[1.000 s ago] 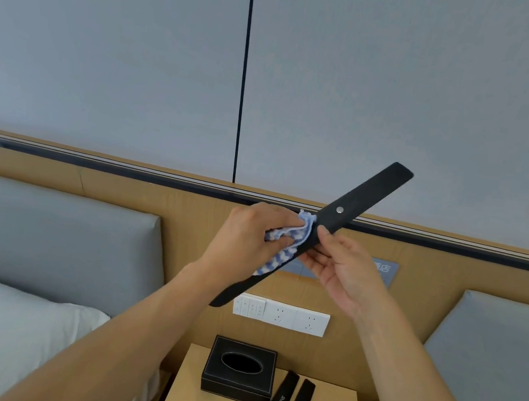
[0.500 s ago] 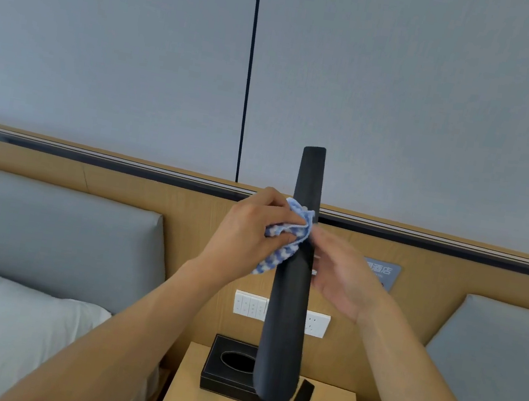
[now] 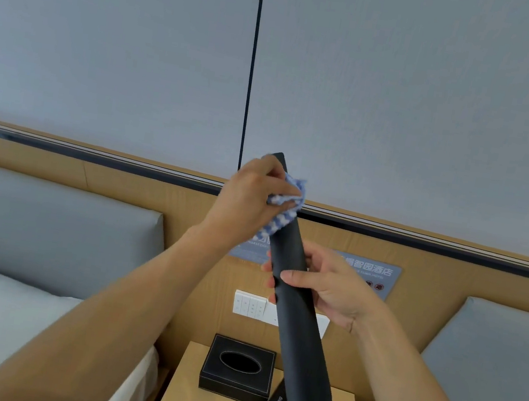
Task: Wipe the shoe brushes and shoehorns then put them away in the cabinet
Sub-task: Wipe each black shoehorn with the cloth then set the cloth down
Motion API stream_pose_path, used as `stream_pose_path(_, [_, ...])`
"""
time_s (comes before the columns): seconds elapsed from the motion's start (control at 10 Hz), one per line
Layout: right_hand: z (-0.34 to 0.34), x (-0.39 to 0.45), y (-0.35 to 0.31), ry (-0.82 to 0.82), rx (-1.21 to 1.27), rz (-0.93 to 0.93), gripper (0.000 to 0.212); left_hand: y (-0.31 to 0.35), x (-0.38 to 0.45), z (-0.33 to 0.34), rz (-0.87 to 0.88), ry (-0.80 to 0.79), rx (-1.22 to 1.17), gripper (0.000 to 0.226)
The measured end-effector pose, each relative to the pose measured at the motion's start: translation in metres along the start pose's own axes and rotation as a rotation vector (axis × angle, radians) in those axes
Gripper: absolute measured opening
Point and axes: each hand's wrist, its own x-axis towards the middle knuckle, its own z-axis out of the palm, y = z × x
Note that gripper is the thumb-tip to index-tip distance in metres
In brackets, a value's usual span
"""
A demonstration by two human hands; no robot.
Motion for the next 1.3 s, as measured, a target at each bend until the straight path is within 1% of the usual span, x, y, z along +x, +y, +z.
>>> stream_pose_path(0.1, [0.004,0.001,0.004,-0.048,0.053,0.014,0.037,-0.016,0.021,-0.006,-0.103,0.017,0.052,0.014])
stream_pose_path(0.2, [0.005,0.005,0.004,-0.063,0.062,0.002,0.038,-0.022,0.028,-0.010,-0.097,0.031,0.111,0.012])
stream_pose_path(0.3, [0.003,0.008,0.004,-0.044,0.067,-0.002,0.040,-0.020,0.022,-0.002,-0.044,0.071,0.198,0.006])
stream_pose_path(0.4, [-0.002,0.012,0.004,-0.014,0.090,-0.019,0.039,-0.010,0.004,0.012,-0.061,-0.002,0.026,0.010])
stream_pose_path(0.5, [-0.006,0.015,0.007,0.015,0.115,-0.025,0.033,-0.006,-0.020,0.027,0.018,-0.119,0.006,0.006])
stream_pose_path(0.6, [-0.006,0.016,0.010,0.019,0.119,-0.009,0.033,-0.002,-0.030,0.019,0.102,-0.027,0.211,0.014])
stream_pose_path(0.7, [-0.003,0.017,0.011,-0.015,0.106,-0.020,0.034,0.001,-0.018,0.008,-0.022,0.003,0.041,0.009])
stream_pose_path(0.8, [0.002,0.018,0.011,-0.061,0.047,0.003,0.038,-0.007,0.002,-0.005,-0.115,0.088,0.015,0.009])
stream_pose_path(0.9, [0.008,0.019,0.019,-0.032,0.033,0.035,0.037,-0.024,0.012,-0.010,-0.196,0.144,-0.062,0.017])
stream_pose_path(1.0, [0.014,0.021,0.032,0.093,-0.010,0.070,0.035,-0.043,0.005,-0.005,-0.219,0.166,0.037,0.014])
stream_pose_path(1.1, [0.017,0.022,0.049,0.217,0.011,0.166,0.023,-0.065,-0.015,0.000,-0.320,0.175,0.112,0.015])
stream_pose_path(1.2, [0.016,0.026,0.067,0.345,0.079,0.243,0.027,-0.079,-0.041,0.008,-0.376,0.133,0.113,0.018])
stream_pose_path(1.3, [0.015,0.029,0.088,0.417,0.020,0.317,0.020,-0.090,-0.062,0.020,-0.422,0.037,0.124,0.020])
